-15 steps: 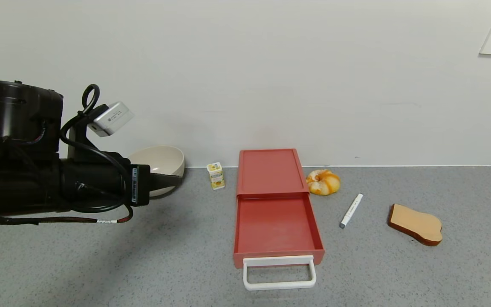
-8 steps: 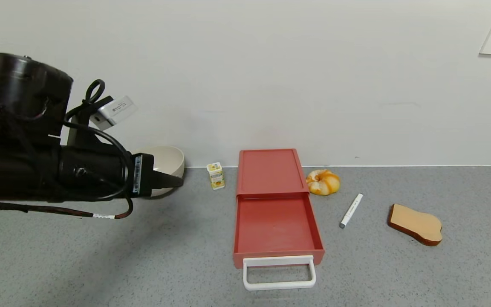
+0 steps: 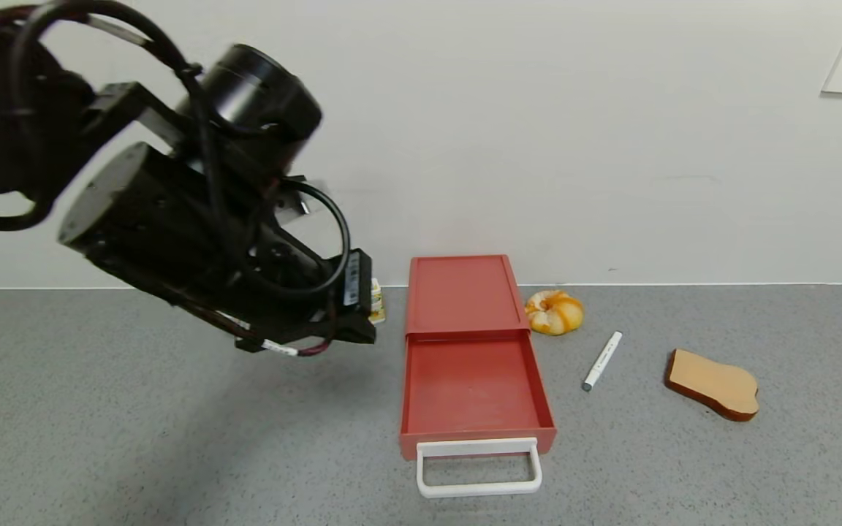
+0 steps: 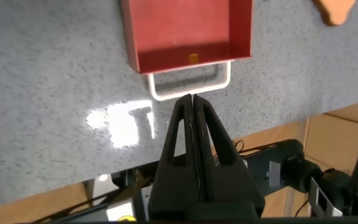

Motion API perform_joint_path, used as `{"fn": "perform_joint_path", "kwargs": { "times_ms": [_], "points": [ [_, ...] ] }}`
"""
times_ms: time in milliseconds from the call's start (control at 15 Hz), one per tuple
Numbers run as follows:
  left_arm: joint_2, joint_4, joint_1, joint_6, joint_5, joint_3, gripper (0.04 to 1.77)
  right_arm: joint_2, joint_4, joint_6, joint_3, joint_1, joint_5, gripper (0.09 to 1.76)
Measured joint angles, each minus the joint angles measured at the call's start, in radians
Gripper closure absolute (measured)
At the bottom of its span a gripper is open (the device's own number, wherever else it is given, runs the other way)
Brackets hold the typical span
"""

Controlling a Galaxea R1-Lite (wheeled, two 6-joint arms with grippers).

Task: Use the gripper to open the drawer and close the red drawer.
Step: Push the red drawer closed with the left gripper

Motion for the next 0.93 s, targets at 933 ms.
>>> {"fn": "perform_joint_path", "kwargs": {
  "times_ms": [933],
  "points": [
    [0.337,0.008,-0.222,-0.28,0.121,0.015,1.7,0.0,-0.001,-0.001,0.0,0.0,0.0,0.15]
  ]
}}
